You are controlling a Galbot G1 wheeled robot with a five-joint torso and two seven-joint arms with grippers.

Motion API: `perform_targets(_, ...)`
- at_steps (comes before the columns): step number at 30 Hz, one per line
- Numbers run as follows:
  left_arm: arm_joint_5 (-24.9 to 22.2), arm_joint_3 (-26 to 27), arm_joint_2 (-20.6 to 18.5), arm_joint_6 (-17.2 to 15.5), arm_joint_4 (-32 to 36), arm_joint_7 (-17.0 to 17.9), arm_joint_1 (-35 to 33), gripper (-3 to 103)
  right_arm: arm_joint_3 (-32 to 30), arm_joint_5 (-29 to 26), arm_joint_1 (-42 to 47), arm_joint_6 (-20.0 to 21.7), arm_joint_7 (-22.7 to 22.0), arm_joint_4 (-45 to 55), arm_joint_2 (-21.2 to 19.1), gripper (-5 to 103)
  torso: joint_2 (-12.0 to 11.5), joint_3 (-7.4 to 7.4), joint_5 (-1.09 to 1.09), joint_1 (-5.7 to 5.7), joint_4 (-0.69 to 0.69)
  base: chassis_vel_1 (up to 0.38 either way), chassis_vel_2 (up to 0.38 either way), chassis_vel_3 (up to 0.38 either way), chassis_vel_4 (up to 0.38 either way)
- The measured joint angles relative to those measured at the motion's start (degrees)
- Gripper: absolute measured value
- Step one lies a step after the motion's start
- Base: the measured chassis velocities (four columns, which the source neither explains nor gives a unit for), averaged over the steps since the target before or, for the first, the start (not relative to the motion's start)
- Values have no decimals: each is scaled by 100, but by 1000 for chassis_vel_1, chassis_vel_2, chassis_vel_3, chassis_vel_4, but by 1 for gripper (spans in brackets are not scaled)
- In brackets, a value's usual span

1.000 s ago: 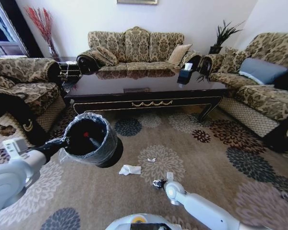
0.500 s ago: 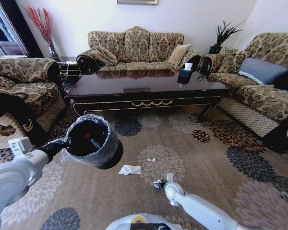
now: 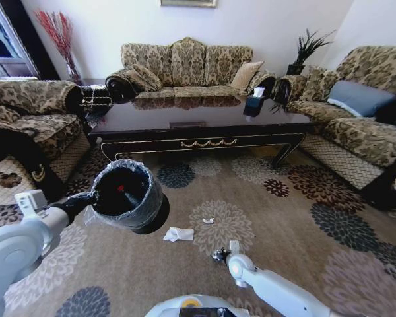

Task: Move to the front of the table and pick up the trash from the floor, then place it into the trash bin.

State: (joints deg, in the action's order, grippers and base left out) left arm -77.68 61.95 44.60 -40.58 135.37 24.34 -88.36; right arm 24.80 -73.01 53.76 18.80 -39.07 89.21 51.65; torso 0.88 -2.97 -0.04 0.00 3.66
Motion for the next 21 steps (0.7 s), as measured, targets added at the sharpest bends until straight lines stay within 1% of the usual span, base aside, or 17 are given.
perform_targets(3,13,-13,2,4,-3,-3,-1,3,-25,32,-4,-56,122,109,-40,35,0,-2,3,0,-1,0,0,0,0)
perform_targets(4,13,-20,0,4,-12,-5,-4,3,-34,53,-16,-111,241,174,-56,35,0,-2,7,1,-1,0,0,0,0)
perform_targets(5,13,-20,0,4,-12,-5,-4,3,-34,53,-16,-111,241,174,-56,35,0,-2,7,1,-1,0,0,0,0)
perform_targets(8,28,-45,5,7,-31,-5,-8,3,-90,76,-62,-190,392,348,-125,28,-1,-2,6,1,-6,0,0,0,0)
perform_targets(14,44,-71,41,11,-64,-6,-13,3,-167,74,1,-198,431,659,-233,28,-1,-2,5,1,-1,0,0,0,0)
perform_targets(17,79,-104,45,16,-98,-6,-13,3,-229,89,40,-232,451,842,-273,28,-1,-1,6,1,-1,0,0,0,0)
perform_targets(20,146,-264,99,26,-125,16,-30,3,-403,177,51,-451,674,1122,-355,28,-1,-1,4,1,-2,0,0,0,0)
perform_targets(21,188,-367,154,26,-102,25,-55,3,-454,276,31,-608,882,1187,-406,28,-1,-1,4,1,-2,0,0,0,0)
